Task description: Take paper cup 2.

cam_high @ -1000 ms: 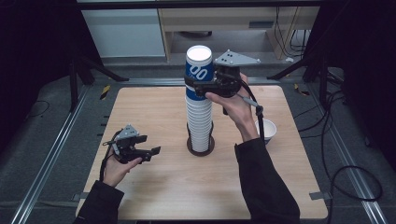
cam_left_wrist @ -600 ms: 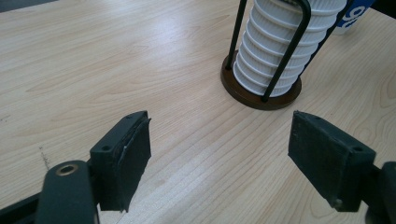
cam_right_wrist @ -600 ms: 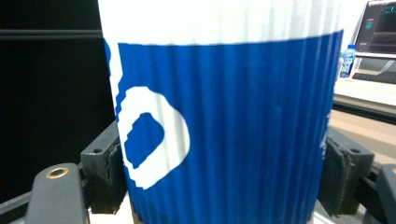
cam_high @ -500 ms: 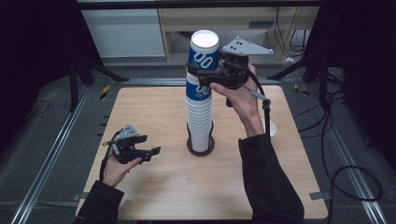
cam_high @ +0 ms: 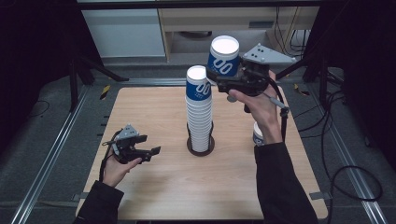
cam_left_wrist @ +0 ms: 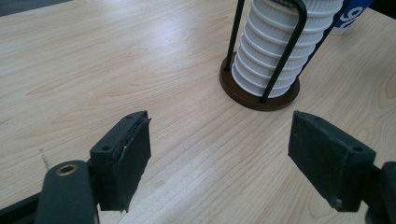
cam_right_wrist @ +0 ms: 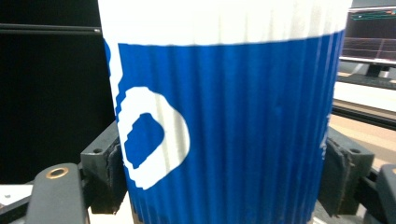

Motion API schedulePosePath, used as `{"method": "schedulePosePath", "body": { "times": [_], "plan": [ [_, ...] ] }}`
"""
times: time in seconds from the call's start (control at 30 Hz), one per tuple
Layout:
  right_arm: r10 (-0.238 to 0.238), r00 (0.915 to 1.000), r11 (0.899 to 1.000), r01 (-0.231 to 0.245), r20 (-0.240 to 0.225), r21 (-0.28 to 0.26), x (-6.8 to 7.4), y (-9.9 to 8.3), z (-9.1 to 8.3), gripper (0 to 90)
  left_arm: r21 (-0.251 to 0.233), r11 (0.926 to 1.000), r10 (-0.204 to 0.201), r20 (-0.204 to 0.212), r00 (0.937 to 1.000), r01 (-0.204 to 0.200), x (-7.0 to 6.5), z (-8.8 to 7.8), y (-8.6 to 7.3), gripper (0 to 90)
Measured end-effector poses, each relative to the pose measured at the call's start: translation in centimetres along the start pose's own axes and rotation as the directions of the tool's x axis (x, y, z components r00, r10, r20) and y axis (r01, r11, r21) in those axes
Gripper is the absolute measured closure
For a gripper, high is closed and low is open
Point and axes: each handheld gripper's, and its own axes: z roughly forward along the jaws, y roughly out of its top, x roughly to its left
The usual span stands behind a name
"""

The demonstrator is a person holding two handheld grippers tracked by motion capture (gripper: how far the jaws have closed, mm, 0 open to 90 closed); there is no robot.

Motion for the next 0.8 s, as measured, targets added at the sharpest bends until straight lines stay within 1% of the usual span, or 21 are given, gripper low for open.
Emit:
{"method": "schedulePosePath", "body": {
  "times": [0.2, 0.43, 0.47, 0.63, 0.8],
  "plan": [
    [0.01, 0.9996, 1.0, -0.01, 0.028, 0.011, -1.1, -1.0, -1.8, 19.9, -0.001, 1.0, 0.004, 0.001, 1.0, -0.004, -0.1, 0.0, 0.0, 20.6],
    [0.004, 0.9987, 0.999, -0.006, 0.05, 0.045, -1.5, -2.6, -3.2, 19.9, 0.002, 0.9999, 0.01, 0.004, 0.9999, -0.01, -0.2, 0.0, 0.1, 20.7],
    [0.009, 0.999, 0.999, -0.012, 0.045, 0.053, -1.6, -3.5, -3.8, 19.9, 0.003, 0.9999, 0.01, 0.005, 0.9999, -0.01, -0.2, 0.0, 0.1, 20.6],
    [0.004, 0.9995, 0.996, -0.007, 0.033, 0.087, -1.5, -5.4, -4.8, 19.9, 0.005, 0.9999, 0.015, 0.006, 0.9999, -0.015, -0.4, 0.1, 0.1, 20.6],
    [0.015, 0.9998, 0.994, -0.016, 0.015, 0.111, -1.6, -7.4, -5.6, 19.9, 0.006, 0.9999, 0.015, 0.007, 0.9999, -0.015, -0.4, 0.1, 0.1, 20.6]
  ]
}}
